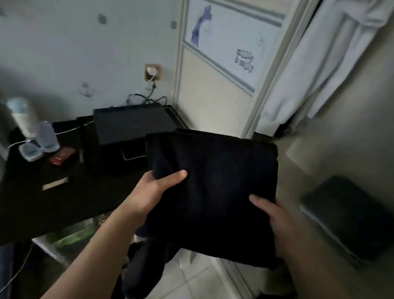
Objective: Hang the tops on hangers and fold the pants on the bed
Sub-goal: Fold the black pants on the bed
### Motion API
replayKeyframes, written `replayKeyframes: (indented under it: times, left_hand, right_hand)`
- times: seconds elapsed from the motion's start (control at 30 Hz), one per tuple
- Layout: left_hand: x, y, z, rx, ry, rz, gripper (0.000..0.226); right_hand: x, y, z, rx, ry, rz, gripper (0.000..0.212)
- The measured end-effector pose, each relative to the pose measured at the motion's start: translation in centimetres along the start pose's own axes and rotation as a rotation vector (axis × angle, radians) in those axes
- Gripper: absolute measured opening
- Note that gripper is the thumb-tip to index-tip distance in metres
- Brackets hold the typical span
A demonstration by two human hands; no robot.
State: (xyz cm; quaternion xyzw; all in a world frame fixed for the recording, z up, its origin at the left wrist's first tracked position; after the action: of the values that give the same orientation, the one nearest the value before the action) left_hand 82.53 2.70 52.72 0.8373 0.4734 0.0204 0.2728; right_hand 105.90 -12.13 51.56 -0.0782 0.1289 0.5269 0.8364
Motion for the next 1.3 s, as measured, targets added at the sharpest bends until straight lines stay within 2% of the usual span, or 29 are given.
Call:
replayKeyframes:
  times: [0.07,0.2,0.43,0.6,0.7,0.8,0.9,0.97,1.1,1.3]
  left_hand:
    - [4.3,2.8,0.6,-0.006,-0.059,0.104,0.058]
    - [10.6,8.7,3.7,0.017,-0.224,0.270,0.056]
    - [16.6,20.0,12.1,0.032,-0.461,0.476,0.064]
    - [20.9,26.6,17.4,0.085,-0.587,0.580,0.055]
    - [24.2,29.0,19.6,0.138,-0.587,0.544,0.058]
    - [27.7,30.9,21.3,0.173,-0.540,0.520,0.057]
    - [30.5,33.1,23.0,0.208,-0.518,0.507,0.060]
    - [31.8,35.2,24.4,0.227,-0.504,0.520,0.066]
    - [34.9,39.7,27.6,0.239,-0.473,0.580,0.063]
    - [39.2,47.0,34.7,0.267,-0.553,0.721,0.064]
  right_hand:
    - [0.4,-2.8,0.2,0.020,0.014,-0.153,0.035]
    - [-0.4,-8.2,-0.9,0.128,0.054,-0.343,0.037]
    - [-3.9,-17.1,-3.8,0.211,0.125,-0.662,0.047]
    - [-2.3,-23.8,-5.8,0.243,0.090,-0.837,0.047]
    - [0.4,-27.3,-7.0,0.243,0.096,-0.889,0.038]
    - [3.1,-30.2,-7.6,0.243,0.076,-0.907,0.045]
    - [5.9,-32.7,-7.8,0.225,0.053,-0.968,0.040]
    - [7.5,-34.3,-8.0,0.246,0.046,-1.060,0.038]
    - [9.7,-37.9,-8.5,0.265,0.040,-1.243,0.032]
    - [11.3,-45.3,-10.2,0.121,0.146,-1.515,0.035]
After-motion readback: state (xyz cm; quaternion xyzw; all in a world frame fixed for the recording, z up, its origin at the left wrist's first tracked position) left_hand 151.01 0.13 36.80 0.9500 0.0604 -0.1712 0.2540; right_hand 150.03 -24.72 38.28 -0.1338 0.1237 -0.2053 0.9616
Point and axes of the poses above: each hand's wrist, its own x-axis towards the middle knuckle, its own y-axis out of the palm, z = x × y, the point moved 3 cm from there along x, towards the middle knuckle, and after that the axes turned 15 degrees about -x, right-handed, at the moved point
